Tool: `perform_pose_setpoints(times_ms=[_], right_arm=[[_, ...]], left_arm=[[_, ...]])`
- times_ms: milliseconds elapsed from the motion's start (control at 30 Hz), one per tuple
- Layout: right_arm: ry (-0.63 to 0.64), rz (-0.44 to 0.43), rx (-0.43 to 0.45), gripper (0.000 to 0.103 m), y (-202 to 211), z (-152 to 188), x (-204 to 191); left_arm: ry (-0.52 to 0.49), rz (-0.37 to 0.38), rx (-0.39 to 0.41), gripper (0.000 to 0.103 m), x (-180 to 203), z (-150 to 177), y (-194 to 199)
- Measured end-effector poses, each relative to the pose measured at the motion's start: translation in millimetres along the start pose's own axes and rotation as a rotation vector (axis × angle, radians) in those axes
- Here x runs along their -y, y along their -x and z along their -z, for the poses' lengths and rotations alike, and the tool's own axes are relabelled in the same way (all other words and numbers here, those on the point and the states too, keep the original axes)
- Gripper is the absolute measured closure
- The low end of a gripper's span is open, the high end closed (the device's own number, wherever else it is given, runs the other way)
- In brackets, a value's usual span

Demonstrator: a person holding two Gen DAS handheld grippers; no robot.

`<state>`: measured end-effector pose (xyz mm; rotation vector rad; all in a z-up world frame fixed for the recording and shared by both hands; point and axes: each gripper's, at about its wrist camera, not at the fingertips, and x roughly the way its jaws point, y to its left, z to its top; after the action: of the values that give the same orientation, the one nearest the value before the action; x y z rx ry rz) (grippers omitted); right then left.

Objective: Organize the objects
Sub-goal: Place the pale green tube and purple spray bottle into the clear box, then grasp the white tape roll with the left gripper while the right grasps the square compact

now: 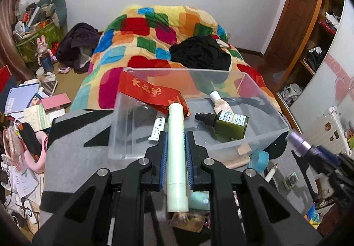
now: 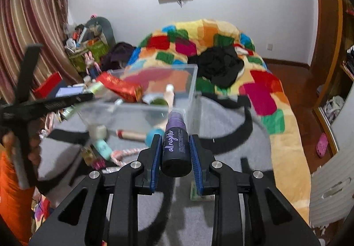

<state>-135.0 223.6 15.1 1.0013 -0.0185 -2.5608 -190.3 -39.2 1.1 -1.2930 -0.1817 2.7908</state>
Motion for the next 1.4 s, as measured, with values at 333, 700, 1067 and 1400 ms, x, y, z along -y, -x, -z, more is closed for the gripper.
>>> perform_pose_setpoints(times_ms=[333, 700, 1067, 1400], right_arm=[[0.056, 0.017, -0.018, 0.080, -45.9, -44.8, -18.0], [0.075, 0.076, -0.108, 0.080, -100.2, -51.2, -24.6], [0.116, 0.036, -0.109, 0.072, -84.8, -44.5, -33.5], [0.134, 0.013, -0.039, 0.043, -43.7, -34.3, -33.4]], left_arm=[[-0.027, 0.022, -0.037, 0.088, 8.3, -11.2, -13.0], [-0.070, 0.023, -0.005, 0.088, 15.0, -3.2, 1.3], [-0.054, 0.017, 0.046, 0.072, 12.8, 7.5, 23.8], [-0.020, -0.006, 0.088, 0.048, 1.5, 28.7, 47.2]])
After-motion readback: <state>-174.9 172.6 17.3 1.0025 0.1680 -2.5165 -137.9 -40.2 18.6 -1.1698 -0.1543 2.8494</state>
